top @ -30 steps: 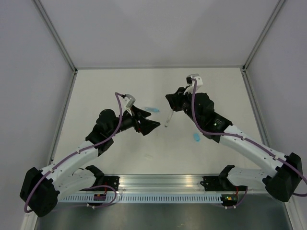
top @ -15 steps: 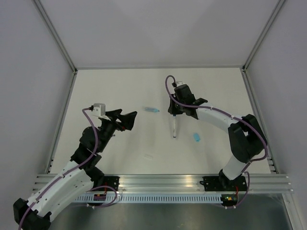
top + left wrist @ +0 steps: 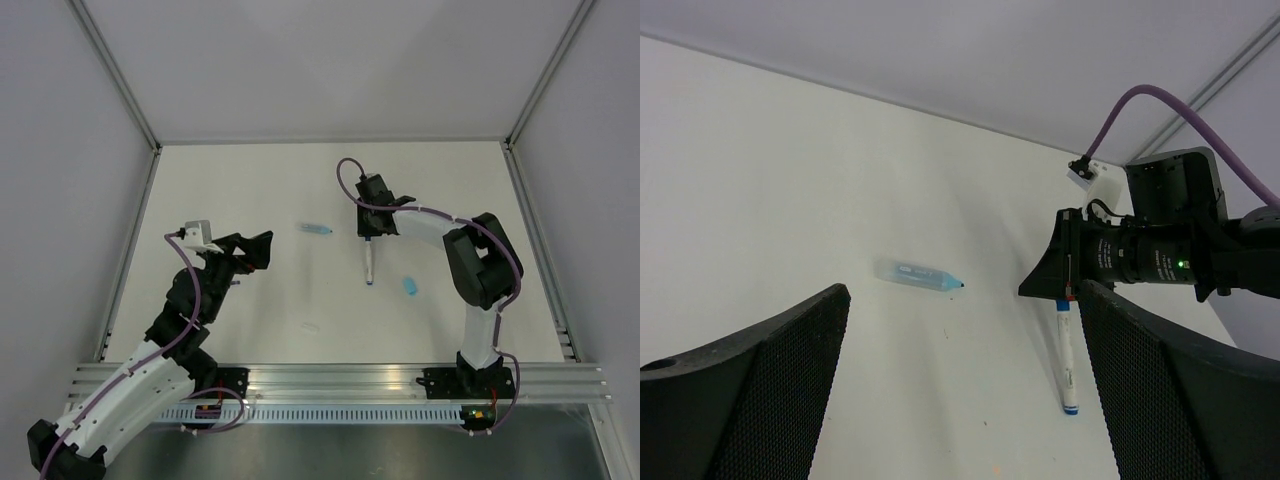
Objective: Insert the pens into the pen caps
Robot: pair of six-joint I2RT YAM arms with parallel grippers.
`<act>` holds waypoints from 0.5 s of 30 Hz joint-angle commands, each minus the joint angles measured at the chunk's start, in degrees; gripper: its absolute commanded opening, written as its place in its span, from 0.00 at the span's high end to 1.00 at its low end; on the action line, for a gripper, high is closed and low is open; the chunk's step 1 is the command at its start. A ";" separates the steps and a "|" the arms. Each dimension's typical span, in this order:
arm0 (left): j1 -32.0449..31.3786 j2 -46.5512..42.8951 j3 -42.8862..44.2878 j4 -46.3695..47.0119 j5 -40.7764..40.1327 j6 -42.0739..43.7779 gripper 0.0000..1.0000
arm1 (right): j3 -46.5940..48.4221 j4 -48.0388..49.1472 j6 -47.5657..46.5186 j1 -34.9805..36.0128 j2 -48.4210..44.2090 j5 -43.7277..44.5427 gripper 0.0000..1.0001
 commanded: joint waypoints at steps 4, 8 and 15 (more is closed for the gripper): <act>0.15 -0.66 -0.22 -0.71 -3.48 -2.24 0.00 | 4.15 -1.59 0.40 -0.58 3.06 5.86 0.72; 0.15 -0.75 -0.22 -0.27 -2.78 -1.98 0.00 | 4.07 -0.63 -0.30 -0.67 2.88 5.96 0.63; 0.15 -0.93 -0.74 0.34 -1.64 -1.54 0.00 | 5.56 -1.85 -1.96 -1.72 1.31 5.87 0.57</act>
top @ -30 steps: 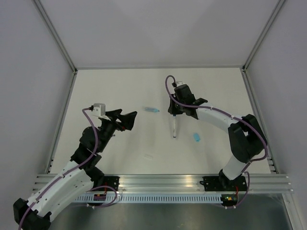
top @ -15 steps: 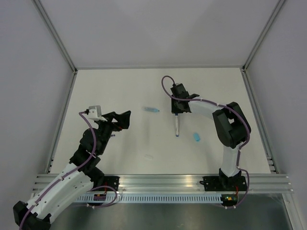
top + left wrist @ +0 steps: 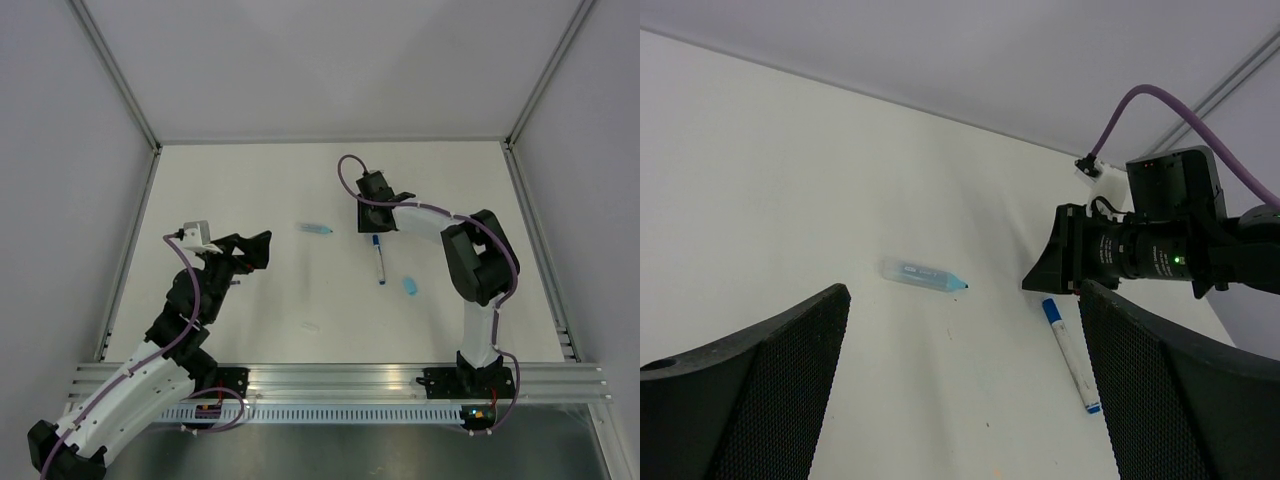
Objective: Insert the pens into the pen caps
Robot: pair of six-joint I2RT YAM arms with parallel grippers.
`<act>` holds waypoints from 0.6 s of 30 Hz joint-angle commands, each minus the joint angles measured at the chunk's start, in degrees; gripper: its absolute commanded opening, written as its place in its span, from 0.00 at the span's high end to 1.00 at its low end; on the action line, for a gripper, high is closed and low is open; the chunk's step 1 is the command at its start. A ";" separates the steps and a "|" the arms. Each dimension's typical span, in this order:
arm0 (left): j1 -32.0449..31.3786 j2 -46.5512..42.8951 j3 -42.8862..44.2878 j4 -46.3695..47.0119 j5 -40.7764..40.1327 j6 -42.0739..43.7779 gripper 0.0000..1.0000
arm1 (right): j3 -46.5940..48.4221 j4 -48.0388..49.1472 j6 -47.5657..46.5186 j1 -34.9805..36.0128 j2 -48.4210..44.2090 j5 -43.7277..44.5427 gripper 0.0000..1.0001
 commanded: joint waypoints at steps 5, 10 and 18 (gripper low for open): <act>0.15 1.63 0.59 0.37 1.30 -0.47 0.00 | 7.46 -7.03 -3.88 -1.99 -6.15 0.95 0.53; 0.15 5.77 2.35 -1.04 1.83 0.15 0.00 | 7.21 -10.74 -5.55 -2.87 -13.79 2.71 0.52; 0.15 9.10 5.86 -5.33 5.00 1.82 0.00 | -2.45 -10.40 -2.06 -3.49 -27.22 -6.42 0.52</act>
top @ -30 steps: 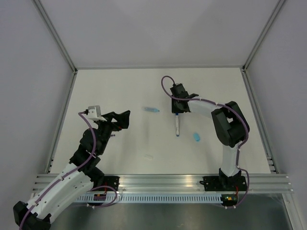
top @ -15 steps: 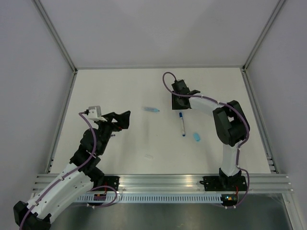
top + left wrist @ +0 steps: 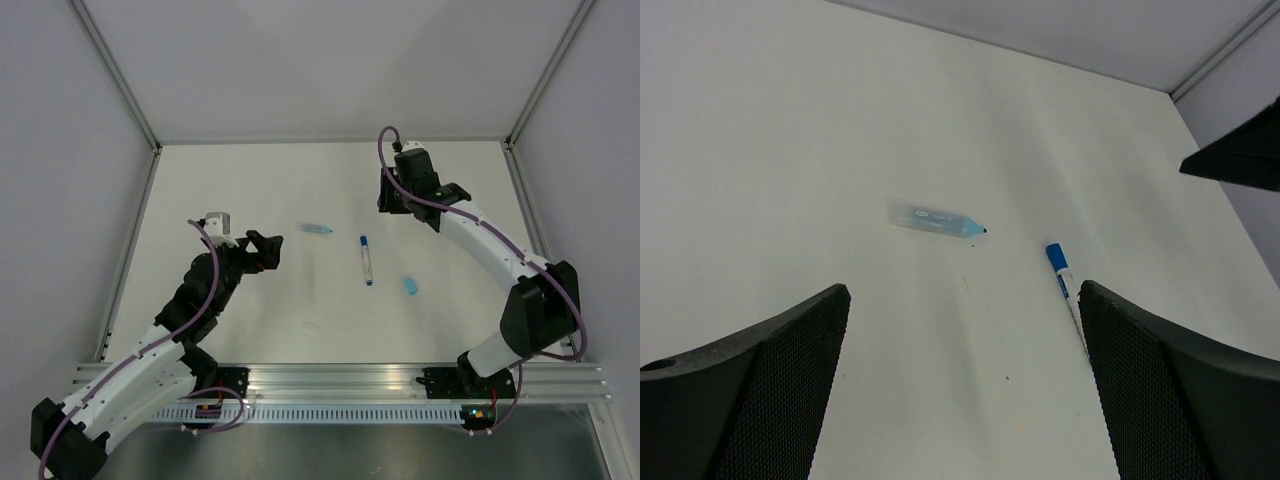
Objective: Insert the pens into the pen caps
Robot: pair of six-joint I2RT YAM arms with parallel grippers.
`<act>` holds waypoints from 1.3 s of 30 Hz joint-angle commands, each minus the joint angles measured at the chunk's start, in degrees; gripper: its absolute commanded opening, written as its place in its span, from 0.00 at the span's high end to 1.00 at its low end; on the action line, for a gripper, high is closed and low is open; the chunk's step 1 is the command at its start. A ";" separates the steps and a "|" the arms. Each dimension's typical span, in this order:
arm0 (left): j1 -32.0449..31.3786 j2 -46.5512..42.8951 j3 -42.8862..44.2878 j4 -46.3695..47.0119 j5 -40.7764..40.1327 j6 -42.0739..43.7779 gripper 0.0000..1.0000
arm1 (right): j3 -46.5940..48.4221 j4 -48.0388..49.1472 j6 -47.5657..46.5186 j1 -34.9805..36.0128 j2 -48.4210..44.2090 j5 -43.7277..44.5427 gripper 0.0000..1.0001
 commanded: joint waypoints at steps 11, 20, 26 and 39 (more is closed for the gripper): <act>1.12 26.67 33.52 -26.74 7.15 5.83 0.02 | -32.05 20.88 9.52 0.27 -27.84 -27.83 0.52; 10.93 34.94 47.77 -46.19 5.78 25.24 0.00 | -38.83 26.35 11.01 0.27 -38.83 -31.71 0.50; 14.74 37.40 52.43 -52.54 19.78 35.20 0.06 | -38.65 25.91 9.78 0.27 -41.99 -31.45 0.49; 8.42 53.46 55.24 -42.60 40.37 71.64 0.18 | -40.85 25.38 6.71 0.27 -48.67 -24.95 0.48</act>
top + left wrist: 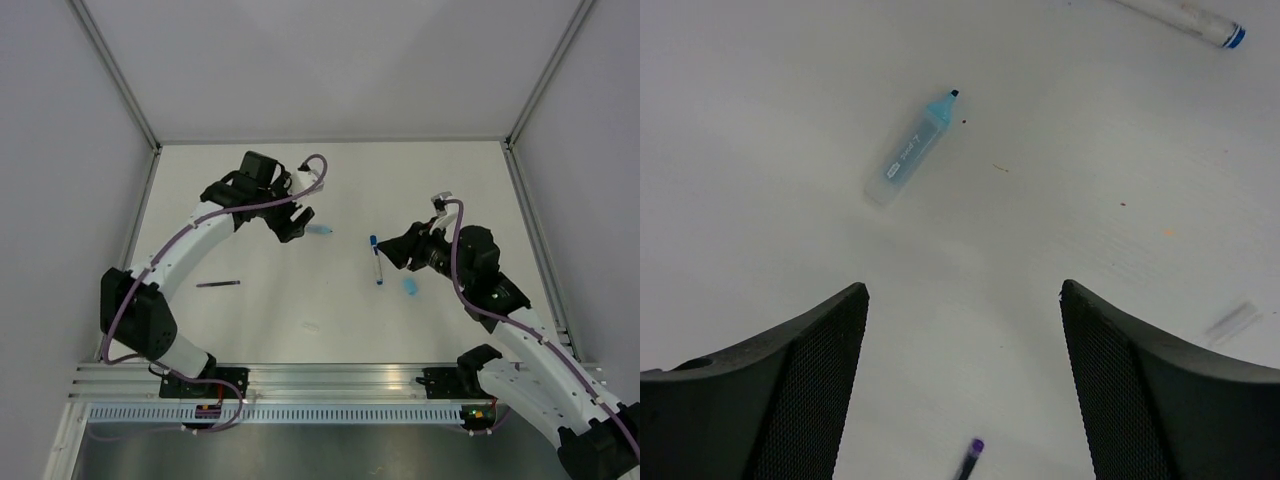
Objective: Insert the pens into the pen caps
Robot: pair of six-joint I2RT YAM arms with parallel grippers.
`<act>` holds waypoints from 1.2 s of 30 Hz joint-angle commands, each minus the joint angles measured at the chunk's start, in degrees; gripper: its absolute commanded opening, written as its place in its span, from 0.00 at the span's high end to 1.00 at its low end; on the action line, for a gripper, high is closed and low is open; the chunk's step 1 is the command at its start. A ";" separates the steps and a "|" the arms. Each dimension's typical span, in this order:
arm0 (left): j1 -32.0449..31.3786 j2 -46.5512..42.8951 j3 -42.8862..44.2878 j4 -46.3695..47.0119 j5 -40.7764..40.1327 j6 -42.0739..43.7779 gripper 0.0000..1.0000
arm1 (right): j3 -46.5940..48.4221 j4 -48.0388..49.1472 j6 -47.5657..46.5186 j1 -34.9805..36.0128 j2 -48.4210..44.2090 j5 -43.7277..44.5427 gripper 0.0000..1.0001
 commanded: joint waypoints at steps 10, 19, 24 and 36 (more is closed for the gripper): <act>0.22 25.43 16.13 -7.33 7.06 38.34 0.16 | -0.19 -1.08 -2.96 0.21 -12.33 10.04 0.48; 0.31 37.33 26.25 -10.15 8.57 40.71 0.18 | -0.02 -2.49 -3.75 0.21 -16.56 12.86 0.48; 0.23 41.02 26.34 -10.41 10.33 40.89 0.22 | -0.02 -2.58 -3.84 0.30 -17.17 12.94 0.48; -0.74 43.48 25.38 -8.92 8.48 37.63 0.28 | 0.07 -2.49 -3.40 0.21 -17.26 11.63 0.48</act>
